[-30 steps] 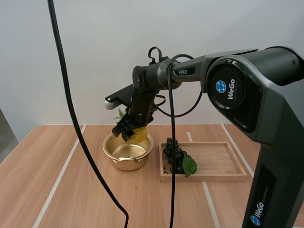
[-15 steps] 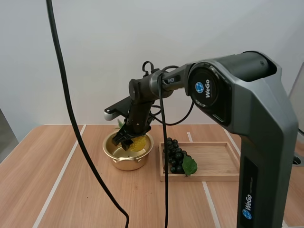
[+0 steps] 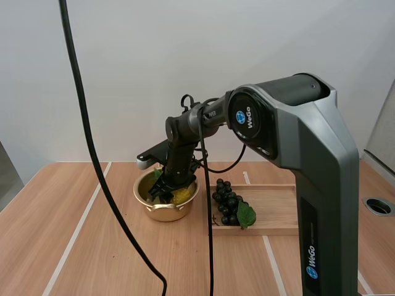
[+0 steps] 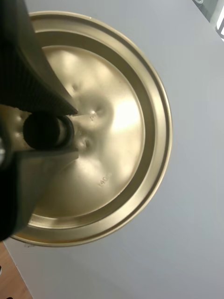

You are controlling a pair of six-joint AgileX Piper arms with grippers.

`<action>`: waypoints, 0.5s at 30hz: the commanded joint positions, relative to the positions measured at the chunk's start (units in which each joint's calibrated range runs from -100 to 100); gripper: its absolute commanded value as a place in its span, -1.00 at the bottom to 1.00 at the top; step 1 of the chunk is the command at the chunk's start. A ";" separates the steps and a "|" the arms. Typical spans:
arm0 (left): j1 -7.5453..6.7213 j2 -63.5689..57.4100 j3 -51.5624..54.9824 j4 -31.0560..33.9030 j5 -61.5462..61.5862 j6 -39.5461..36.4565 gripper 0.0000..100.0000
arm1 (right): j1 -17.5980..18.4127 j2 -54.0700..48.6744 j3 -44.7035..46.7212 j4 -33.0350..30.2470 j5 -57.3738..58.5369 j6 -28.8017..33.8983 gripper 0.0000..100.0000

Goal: Open the pot, put the pineapple inside, and close it

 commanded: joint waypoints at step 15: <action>0.07 -0.16 -0.28 0.26 -0.98 0.03 -1.00 | 0.07 1.92 -0.47 0.04 -1.13 -0.37 -1.00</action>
